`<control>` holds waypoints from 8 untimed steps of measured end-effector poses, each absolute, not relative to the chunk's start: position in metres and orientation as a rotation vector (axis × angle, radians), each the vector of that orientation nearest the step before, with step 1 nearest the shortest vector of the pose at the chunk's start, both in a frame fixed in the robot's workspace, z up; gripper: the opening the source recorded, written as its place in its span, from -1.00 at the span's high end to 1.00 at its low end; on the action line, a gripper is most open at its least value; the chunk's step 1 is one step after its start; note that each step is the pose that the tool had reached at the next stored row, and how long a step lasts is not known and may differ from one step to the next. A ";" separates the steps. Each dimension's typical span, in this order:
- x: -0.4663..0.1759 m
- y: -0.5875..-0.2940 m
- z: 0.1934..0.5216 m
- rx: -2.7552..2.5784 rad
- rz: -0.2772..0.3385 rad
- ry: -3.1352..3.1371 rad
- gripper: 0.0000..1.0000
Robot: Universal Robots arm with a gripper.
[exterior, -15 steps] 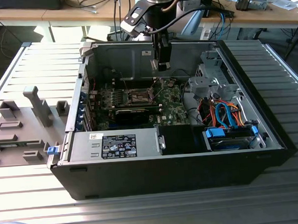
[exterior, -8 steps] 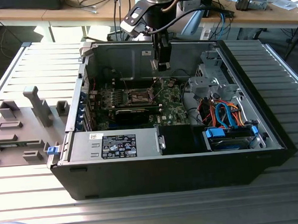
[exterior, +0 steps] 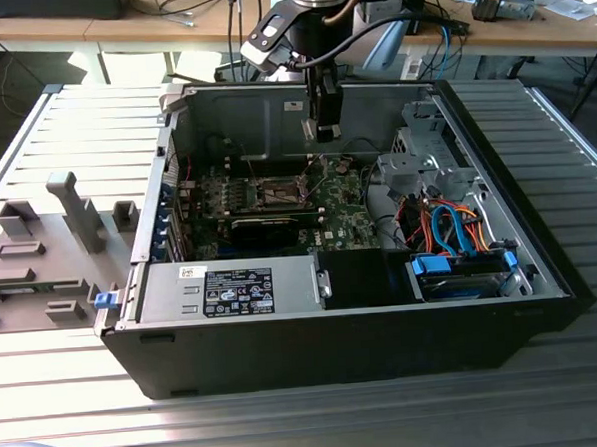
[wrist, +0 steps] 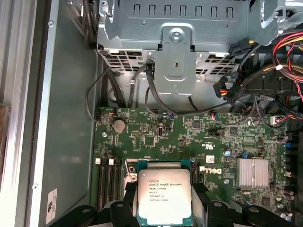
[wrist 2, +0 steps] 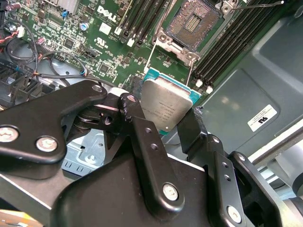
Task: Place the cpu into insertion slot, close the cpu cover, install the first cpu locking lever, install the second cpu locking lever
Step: 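Place the cpu into insertion slot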
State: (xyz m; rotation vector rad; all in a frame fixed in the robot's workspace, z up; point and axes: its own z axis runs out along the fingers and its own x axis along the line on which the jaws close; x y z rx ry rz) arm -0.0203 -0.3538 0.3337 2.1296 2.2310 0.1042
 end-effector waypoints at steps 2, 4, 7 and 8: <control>-0.020 -0.354 0.334 2.132 0.104 2.229 -0.08; -0.020 -0.354 0.334 2.135 0.104 2.226 -0.08; -0.020 -0.354 0.333 2.137 0.104 2.223 -0.08; -0.020 -0.354 0.333 2.138 0.104 2.222 -0.08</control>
